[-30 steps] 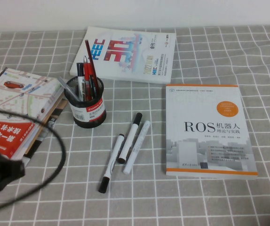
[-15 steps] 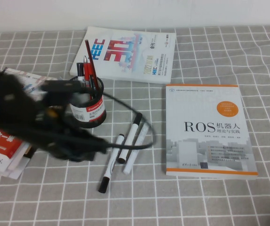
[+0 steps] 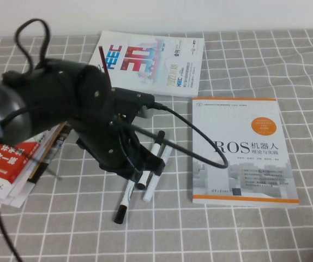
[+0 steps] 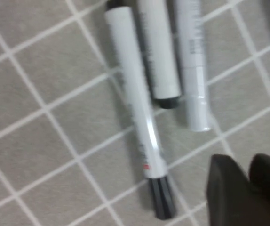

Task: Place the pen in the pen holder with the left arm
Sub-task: Pick up the pen on the table

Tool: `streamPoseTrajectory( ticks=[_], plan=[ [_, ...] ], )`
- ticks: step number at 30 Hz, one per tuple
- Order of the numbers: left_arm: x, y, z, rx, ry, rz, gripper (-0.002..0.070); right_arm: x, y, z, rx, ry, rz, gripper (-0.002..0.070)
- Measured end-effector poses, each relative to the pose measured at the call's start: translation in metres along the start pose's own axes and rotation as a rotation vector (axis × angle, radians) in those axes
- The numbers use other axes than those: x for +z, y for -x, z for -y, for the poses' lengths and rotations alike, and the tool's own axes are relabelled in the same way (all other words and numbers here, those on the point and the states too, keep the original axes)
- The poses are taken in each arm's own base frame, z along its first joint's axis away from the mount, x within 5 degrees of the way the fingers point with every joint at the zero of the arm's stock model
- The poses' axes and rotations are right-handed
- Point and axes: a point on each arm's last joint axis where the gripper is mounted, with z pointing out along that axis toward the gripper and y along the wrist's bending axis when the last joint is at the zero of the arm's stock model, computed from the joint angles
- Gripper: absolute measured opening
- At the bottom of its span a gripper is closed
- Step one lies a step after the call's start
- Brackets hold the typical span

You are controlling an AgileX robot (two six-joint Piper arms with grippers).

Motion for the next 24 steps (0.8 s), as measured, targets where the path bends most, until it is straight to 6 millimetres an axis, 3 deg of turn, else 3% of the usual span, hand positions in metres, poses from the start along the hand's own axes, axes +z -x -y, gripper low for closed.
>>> streamPoseTrajectory(
  ticks=[4,7,14,24],
  plan=[
    [0.010,0.006,-0.004,-0.008,0.041,-0.049,0.0223,0.000,0.000,0.000,0.000,0.000,0.000,-0.0015],
    [0.021,0.007,-0.007,-0.027,0.057,-0.083,0.0277,0.000,0.000,0.000,0.000,0.000,0.000,-0.0015],
    [0.048,0.007,-0.014,-0.016,0.099,-0.158,0.0298,0.000,0.000,0.000,0.000,0.000,0.000,-0.0015],
    [0.068,0.011,-0.017,-0.011,0.107,-0.151,0.0298,0.000,0.000,0.000,0.000,0.000,0.000,-0.0015]
  ],
)
